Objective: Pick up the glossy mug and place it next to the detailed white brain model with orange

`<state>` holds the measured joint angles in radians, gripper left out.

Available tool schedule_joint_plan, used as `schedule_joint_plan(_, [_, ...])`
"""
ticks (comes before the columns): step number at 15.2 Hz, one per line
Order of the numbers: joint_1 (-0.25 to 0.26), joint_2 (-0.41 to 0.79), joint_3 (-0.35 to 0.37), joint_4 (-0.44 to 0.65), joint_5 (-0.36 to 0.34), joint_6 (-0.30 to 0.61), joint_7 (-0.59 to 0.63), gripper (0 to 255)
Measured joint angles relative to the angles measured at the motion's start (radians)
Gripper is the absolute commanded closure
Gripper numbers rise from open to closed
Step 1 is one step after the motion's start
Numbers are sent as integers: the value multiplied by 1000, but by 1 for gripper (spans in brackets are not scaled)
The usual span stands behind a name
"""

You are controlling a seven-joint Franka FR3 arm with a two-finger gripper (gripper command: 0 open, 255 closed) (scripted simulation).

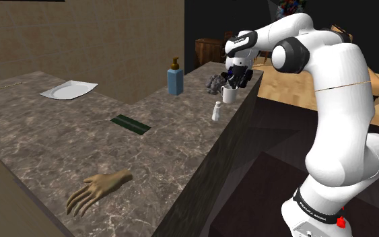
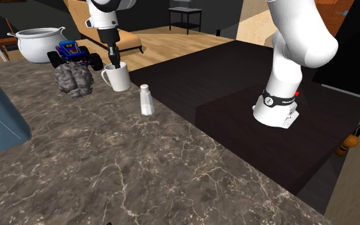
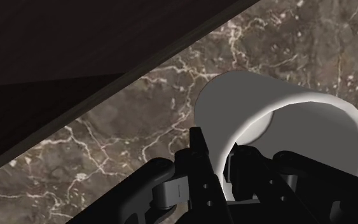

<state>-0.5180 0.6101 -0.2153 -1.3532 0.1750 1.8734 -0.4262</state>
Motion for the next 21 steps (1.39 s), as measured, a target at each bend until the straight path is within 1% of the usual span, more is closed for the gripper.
schedule_joint_plan(7, [0, 1, 0, -11, 1, 13, -1, 255])
schedule_joint_plan(8, [0, 1, 0, -11, 1, 13, -1, 0])
schedule_joint_plan(14, [0, 1, 0, -11, 1, 13, -2, 0])
schedule_joint_plan(17, [-6, -8, -2, 44, -3, -51, 0, 0])
schedule_joint_plan(18, [-9, 1, -2, 88, -3, -84, 4, 0])
schedule_joint_plan(21, [-9, -10, -4, 96, -5, -104, 6, 0])
